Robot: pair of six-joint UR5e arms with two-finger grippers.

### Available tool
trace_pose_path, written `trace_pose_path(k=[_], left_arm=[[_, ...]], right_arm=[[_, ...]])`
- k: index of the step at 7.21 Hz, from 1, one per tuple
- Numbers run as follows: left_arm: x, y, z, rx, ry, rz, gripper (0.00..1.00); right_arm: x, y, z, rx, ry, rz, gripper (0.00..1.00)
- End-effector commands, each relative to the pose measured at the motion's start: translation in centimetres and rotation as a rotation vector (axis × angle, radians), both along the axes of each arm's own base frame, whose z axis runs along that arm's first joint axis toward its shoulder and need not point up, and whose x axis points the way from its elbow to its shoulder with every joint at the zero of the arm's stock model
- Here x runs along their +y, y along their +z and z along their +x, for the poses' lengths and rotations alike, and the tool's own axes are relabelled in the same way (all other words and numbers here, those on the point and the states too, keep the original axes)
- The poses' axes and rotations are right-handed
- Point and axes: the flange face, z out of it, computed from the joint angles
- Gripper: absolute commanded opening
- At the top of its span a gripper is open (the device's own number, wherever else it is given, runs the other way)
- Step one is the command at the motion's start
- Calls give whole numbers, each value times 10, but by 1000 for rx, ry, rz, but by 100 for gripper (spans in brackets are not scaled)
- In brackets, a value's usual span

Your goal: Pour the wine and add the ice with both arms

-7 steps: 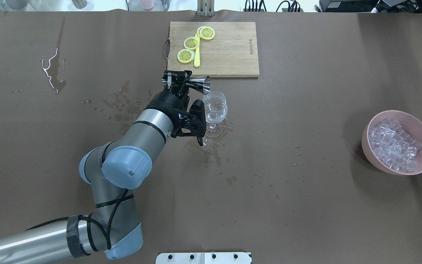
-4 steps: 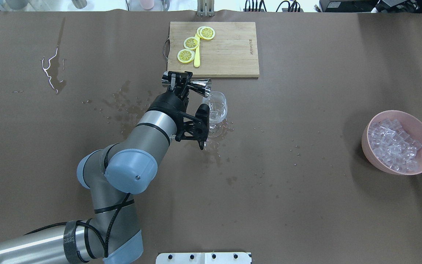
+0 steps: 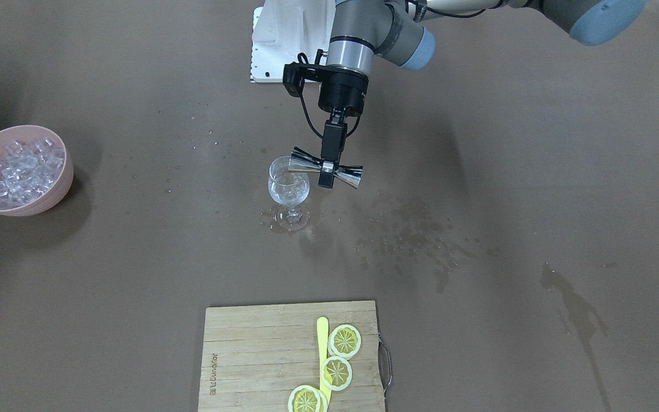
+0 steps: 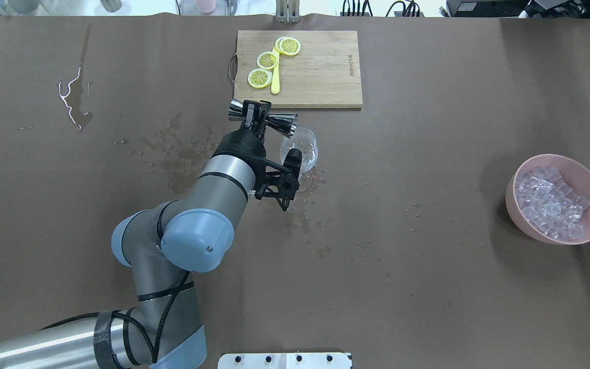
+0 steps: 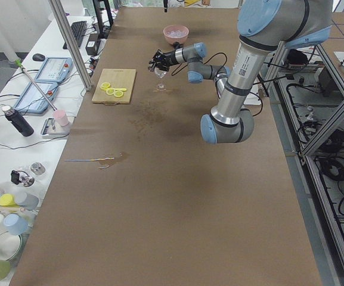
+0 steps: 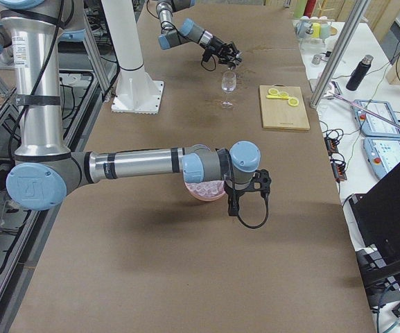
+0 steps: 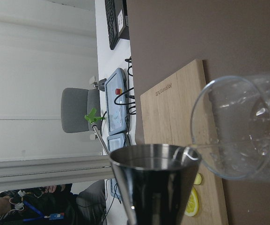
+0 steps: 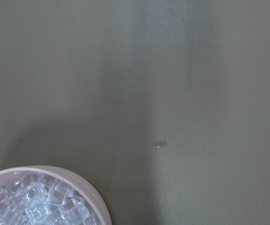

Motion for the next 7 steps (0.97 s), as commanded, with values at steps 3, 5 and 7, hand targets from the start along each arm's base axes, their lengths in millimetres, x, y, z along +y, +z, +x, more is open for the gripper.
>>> trace_pose_path(k=[3,5,7], left_arm=[[-2,-10,-38,282,-29,61,0],[-47,42,-82,513,-142,-89,0],[-65,113,-111,793,-222,-292,0]], right_arm=[[-6,-4,-1,-1,0,9,100],[-18,-6,-2,0,0,14,100],[-27,-9,-3,3,0,20,100]])
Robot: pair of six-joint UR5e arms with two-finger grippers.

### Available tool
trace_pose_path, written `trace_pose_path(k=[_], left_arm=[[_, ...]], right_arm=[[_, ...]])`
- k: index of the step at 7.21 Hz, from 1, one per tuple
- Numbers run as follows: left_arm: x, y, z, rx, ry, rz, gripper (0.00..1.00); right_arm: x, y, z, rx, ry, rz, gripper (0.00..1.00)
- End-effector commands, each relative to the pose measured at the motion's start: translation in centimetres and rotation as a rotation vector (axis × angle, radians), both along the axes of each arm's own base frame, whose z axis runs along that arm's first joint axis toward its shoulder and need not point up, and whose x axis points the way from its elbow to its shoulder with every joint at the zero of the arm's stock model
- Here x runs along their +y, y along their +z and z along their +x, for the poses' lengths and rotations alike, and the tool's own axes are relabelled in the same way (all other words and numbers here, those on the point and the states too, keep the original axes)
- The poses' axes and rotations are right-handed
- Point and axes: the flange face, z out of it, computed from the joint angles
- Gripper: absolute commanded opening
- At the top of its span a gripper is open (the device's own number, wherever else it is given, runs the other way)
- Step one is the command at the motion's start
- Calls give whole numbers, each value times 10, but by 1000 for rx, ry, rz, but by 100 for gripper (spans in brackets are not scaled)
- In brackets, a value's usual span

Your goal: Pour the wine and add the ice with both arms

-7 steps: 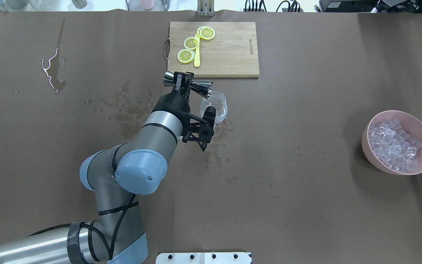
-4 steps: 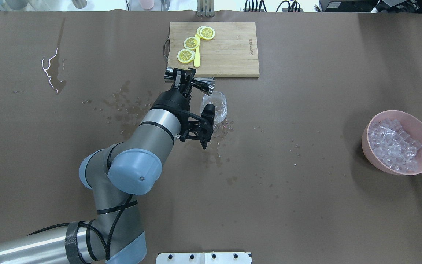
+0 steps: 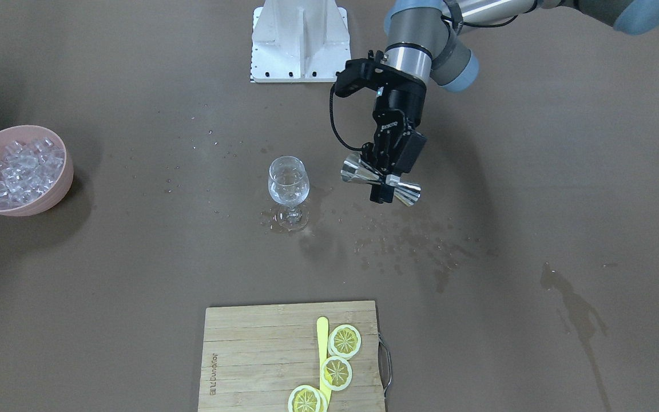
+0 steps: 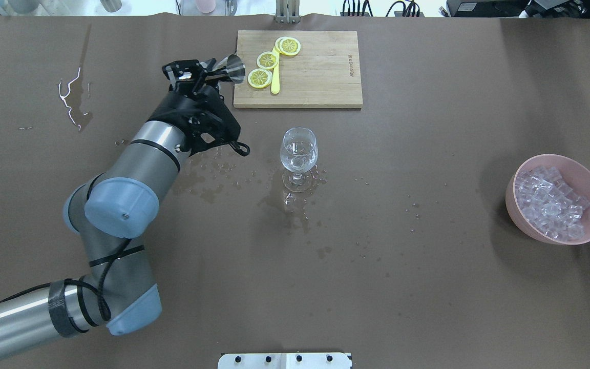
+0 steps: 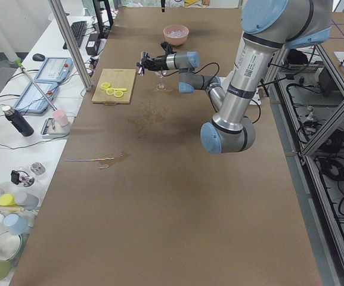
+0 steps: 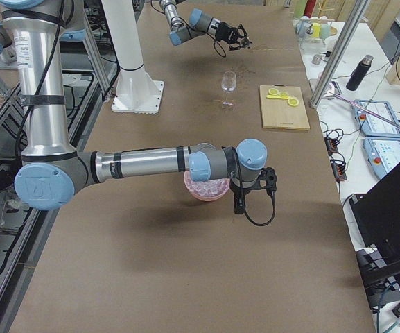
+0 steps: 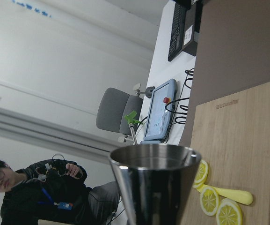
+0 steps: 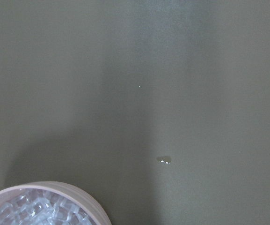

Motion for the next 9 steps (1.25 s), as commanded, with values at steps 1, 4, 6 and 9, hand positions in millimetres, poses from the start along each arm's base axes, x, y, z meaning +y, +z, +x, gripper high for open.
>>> trace_pose_path(k=[1,4,6,9], left_arm=[[-16,86,-35,292,-47,-197,0],[-43,202,-75,549,-179,-361,0],[-52,252,-72,744,-158,-438,0],[-38,347,-88,953,-136,-466,0]], right_arm=[[-6,0,0,8,1,4,100],[-4,-7,0,3,0,51,100],[-7,-5,0,27,5,122,100],[-8,-7,-2,60,7,176,100]])
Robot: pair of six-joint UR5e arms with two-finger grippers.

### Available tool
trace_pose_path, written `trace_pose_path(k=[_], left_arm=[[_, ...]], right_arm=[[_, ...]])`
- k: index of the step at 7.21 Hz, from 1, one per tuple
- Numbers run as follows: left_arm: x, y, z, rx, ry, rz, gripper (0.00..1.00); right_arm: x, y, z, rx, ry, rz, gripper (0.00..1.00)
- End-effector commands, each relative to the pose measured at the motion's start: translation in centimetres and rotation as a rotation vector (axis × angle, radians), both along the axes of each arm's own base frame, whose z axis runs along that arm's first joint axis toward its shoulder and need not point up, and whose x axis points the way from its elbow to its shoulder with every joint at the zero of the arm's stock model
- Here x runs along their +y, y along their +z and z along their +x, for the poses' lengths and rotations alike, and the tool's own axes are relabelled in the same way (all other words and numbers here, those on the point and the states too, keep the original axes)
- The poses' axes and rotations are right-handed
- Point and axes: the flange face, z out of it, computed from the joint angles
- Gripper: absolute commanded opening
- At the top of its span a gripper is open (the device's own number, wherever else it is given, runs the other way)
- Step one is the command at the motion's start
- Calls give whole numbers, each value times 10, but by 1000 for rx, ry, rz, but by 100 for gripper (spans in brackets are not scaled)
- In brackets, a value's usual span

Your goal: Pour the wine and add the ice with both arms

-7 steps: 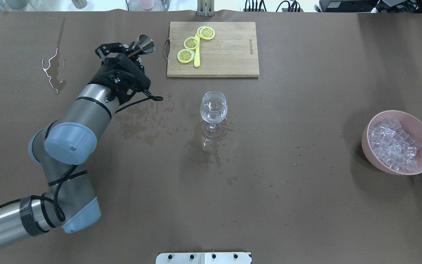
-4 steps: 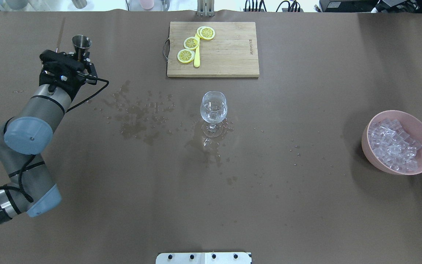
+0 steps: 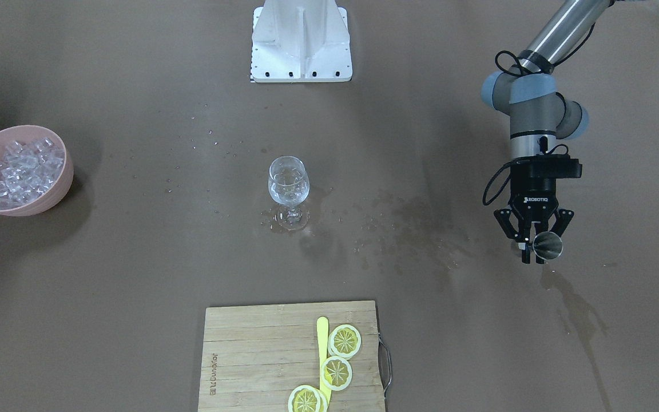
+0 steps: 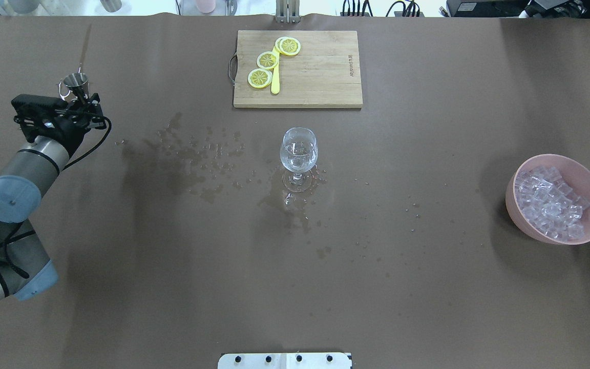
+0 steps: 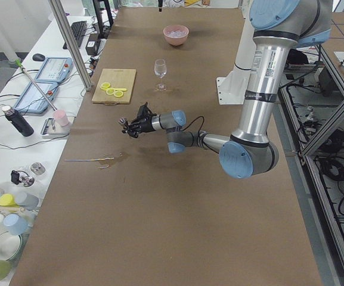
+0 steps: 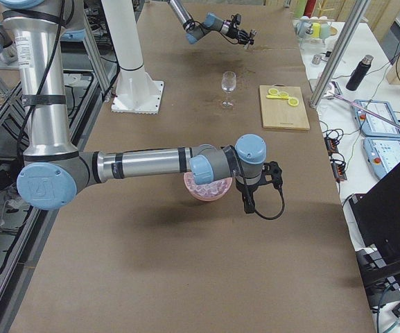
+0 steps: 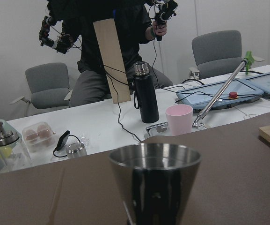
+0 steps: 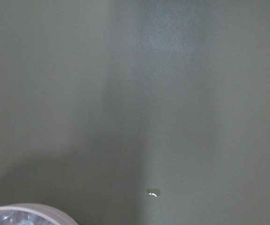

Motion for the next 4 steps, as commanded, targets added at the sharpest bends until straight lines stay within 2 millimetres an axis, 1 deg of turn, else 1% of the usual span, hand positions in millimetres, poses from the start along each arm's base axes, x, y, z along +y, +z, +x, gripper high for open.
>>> trace_pose_path(k=[1,2,3,4], left_arm=[[8,38,-9,72,-6,13,0],[5,32,-6,85,-10,17,0],[9,47,-11,52,-14,7,0],[9,53,-12,29,-19,-1,0]], right_arm=[[2,-2,-3,2,4,6,100],[2,-4,-3,-3,12,11,100],[1,-5,-3,-7,21,11,100],[1,-5,-4,-7,20,11,100]])
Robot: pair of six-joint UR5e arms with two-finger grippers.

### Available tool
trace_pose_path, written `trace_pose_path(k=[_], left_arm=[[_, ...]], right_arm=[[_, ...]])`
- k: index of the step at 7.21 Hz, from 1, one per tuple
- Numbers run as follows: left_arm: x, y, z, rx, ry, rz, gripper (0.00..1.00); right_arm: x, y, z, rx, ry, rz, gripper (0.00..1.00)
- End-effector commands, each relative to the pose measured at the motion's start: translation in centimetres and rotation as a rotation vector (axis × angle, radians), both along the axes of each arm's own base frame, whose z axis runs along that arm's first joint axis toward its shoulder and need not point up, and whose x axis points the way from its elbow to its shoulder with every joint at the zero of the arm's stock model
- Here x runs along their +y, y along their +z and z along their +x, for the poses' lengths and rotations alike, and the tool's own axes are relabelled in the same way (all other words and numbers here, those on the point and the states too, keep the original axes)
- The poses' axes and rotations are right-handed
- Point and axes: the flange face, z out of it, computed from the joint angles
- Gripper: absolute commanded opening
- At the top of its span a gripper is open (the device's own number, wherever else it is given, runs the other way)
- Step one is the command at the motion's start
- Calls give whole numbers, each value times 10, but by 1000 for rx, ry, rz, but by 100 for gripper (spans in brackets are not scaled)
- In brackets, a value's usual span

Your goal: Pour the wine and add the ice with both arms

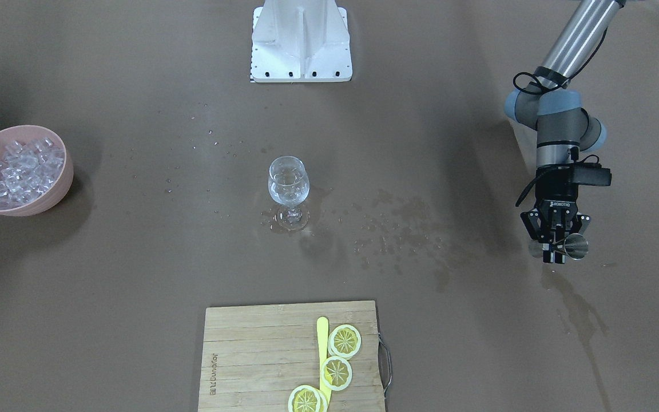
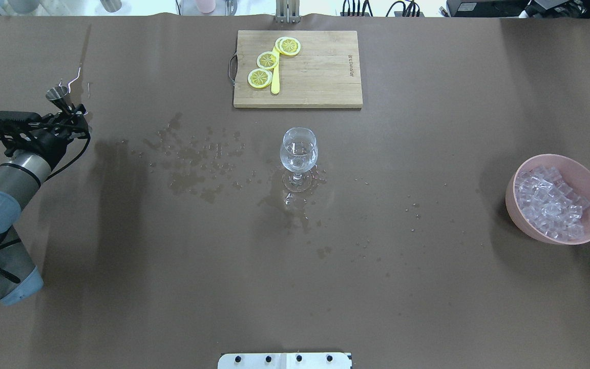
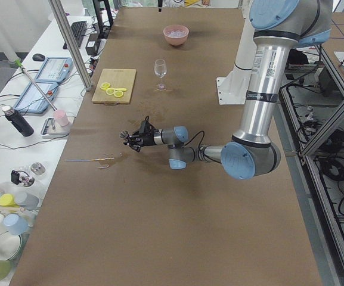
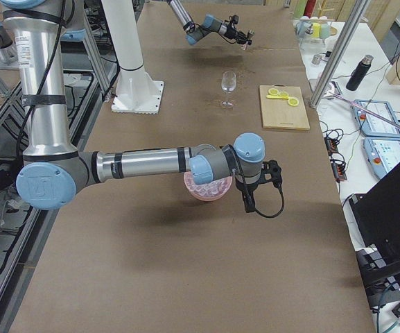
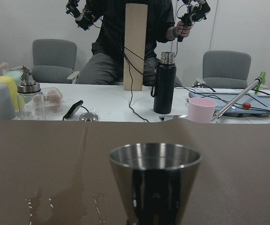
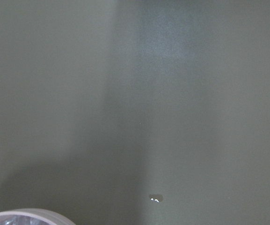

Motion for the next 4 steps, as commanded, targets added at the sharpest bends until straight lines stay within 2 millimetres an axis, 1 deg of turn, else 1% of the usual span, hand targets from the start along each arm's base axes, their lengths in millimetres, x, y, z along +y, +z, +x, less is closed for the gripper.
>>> trace_pose_path(k=[1,2,3,4], left_arm=[[2,17,-4,-46,-6,-14,0],[1,18,-4,-50,-13,-15,0],[1,21,-2,-56,-15,-18,0],[1,20,-2,-53,-13,-16,1]], right_arm=[[0,-1,-2,-4,1,0,100],[2,3,-4,-1,-3,-6,100],[2,4,-7,2,-7,-7,100],[2,3,-7,1,-6,-7,100]])
